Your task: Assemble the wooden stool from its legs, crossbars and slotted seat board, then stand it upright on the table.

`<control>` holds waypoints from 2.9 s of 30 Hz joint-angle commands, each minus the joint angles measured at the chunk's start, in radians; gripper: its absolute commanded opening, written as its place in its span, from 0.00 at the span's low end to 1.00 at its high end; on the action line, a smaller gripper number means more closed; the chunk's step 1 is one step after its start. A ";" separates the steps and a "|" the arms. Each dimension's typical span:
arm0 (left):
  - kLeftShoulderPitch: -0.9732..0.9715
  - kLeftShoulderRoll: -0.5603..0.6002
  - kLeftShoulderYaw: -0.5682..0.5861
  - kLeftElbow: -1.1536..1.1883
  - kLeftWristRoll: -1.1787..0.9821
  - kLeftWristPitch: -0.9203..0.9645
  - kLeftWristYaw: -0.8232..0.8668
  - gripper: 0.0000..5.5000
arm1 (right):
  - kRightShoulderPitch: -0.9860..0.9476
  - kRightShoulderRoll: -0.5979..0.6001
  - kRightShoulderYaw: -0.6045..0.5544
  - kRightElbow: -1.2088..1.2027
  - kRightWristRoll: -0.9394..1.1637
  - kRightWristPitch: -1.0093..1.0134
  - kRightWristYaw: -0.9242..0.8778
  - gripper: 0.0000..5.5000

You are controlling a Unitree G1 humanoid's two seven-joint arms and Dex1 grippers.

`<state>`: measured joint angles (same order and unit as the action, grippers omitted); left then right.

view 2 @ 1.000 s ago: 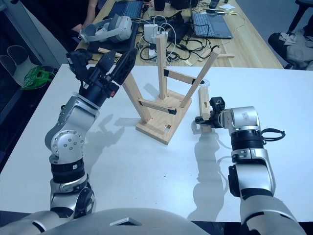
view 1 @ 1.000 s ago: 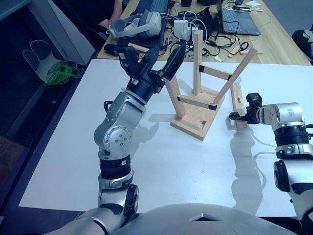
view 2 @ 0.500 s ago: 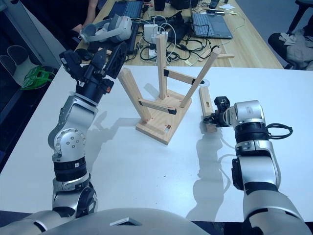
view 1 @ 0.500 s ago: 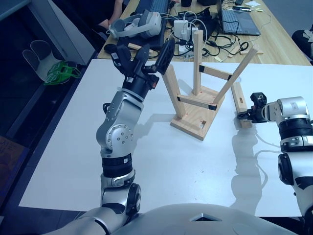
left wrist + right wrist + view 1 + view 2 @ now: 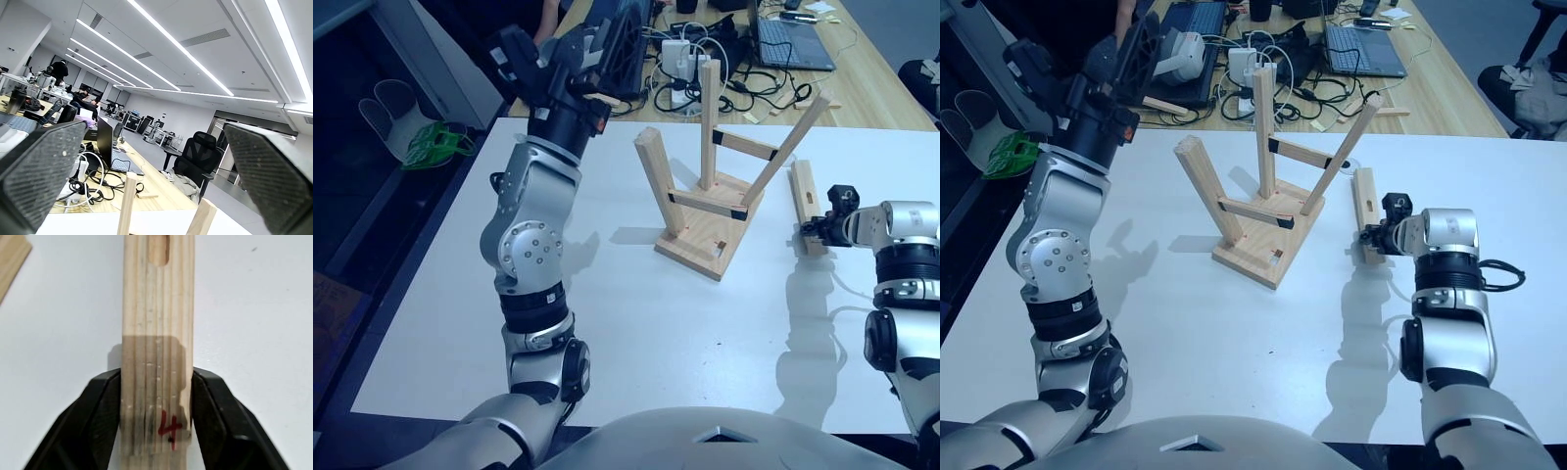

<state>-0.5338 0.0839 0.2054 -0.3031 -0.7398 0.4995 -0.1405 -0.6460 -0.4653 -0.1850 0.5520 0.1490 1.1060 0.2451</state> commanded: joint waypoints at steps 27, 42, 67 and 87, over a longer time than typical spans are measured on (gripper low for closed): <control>-0.135 0.100 -0.180 -0.019 -0.005 0.169 -0.141 0.94 | 0.077 0.086 0.245 -0.888 0.104 -0.685 0.243 0.37; -0.125 0.050 -0.145 -0.018 -0.089 0.232 -0.107 0.72 | 0.107 0.099 0.286 -0.922 0.107 -0.676 0.288 0.37; -0.145 0.042 -0.115 0.006 -0.091 0.244 -0.070 0.19 | 0.102 0.106 0.273 -0.901 0.071 -0.690 0.255 0.47; -0.397 0.620 -0.302 0.270 0.101 0.173 -0.997 0.18 | -0.062 -0.089 -0.041 -0.940 0.764 -0.140 0.449 0.77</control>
<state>-0.8983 0.6491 -0.0438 -0.0233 -0.6613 0.6736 -1.0260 -0.6365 -0.5592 -0.2194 -0.3854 0.8519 0.9265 0.7119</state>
